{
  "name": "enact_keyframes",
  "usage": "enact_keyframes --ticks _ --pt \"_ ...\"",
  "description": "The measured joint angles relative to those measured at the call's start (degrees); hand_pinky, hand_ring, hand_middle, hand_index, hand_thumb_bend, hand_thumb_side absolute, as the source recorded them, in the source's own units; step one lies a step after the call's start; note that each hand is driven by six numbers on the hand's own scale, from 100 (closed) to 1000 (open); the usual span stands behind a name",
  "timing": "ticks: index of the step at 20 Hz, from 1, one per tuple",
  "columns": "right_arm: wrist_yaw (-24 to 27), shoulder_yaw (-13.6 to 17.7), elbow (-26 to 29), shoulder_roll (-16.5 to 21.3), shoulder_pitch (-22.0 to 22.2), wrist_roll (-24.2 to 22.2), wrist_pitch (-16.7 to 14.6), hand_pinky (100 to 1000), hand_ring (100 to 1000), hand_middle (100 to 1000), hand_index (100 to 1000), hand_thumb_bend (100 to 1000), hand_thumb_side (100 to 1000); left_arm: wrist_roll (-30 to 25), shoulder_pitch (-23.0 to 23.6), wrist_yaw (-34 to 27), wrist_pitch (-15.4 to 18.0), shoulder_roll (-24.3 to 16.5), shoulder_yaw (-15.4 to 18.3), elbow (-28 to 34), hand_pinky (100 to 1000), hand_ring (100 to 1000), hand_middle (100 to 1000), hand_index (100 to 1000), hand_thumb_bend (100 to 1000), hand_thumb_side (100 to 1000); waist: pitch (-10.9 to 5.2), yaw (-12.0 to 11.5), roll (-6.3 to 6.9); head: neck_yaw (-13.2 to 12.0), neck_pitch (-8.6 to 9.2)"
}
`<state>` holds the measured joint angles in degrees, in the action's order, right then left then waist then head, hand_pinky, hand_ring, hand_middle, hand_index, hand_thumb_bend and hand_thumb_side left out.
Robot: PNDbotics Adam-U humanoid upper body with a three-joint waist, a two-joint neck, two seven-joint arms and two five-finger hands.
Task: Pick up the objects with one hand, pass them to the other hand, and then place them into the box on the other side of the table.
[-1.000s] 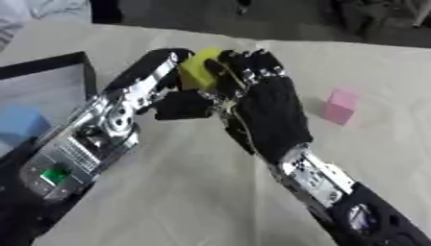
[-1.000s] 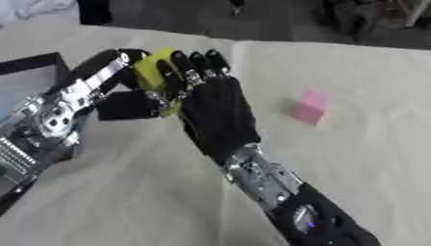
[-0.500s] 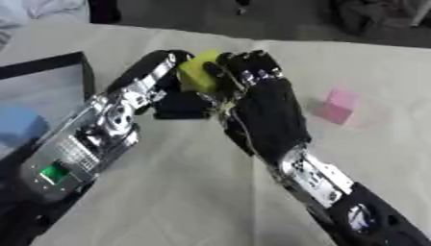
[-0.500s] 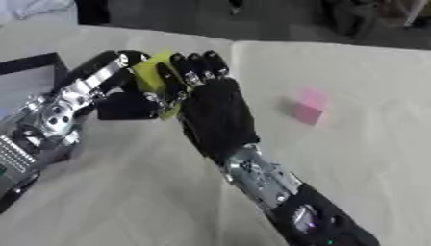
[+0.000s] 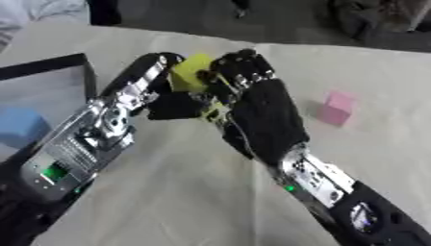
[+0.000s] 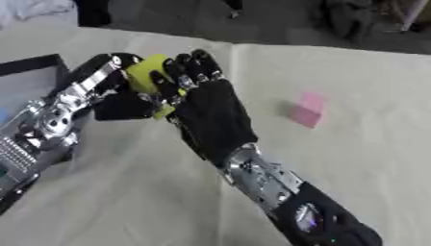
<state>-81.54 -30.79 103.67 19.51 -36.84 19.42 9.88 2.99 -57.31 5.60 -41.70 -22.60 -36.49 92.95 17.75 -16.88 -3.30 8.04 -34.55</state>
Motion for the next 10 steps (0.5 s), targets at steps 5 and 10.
enact_keyframes --ticks 5,10 --pt "-0.22 -0.20 0.90 0.77 0.01 -0.55 -0.52 730 722 694 701 497 100 0.98 1.07 -0.13 0.50 -1.57 2.50 -1.62 629 346 273 350 100 463 -0.01 0.03 -0.11 -0.11 0.00" --pt "-0.27 -0.20 1.30 1.47 0.01 -0.65 -0.62 736 726 702 703 515 100 2.31 2.46 -1.33 0.67 -2.68 4.83 -2.42 630 347 274 355 100 467 -0.01 0.03 -0.15 -0.15 0.00"
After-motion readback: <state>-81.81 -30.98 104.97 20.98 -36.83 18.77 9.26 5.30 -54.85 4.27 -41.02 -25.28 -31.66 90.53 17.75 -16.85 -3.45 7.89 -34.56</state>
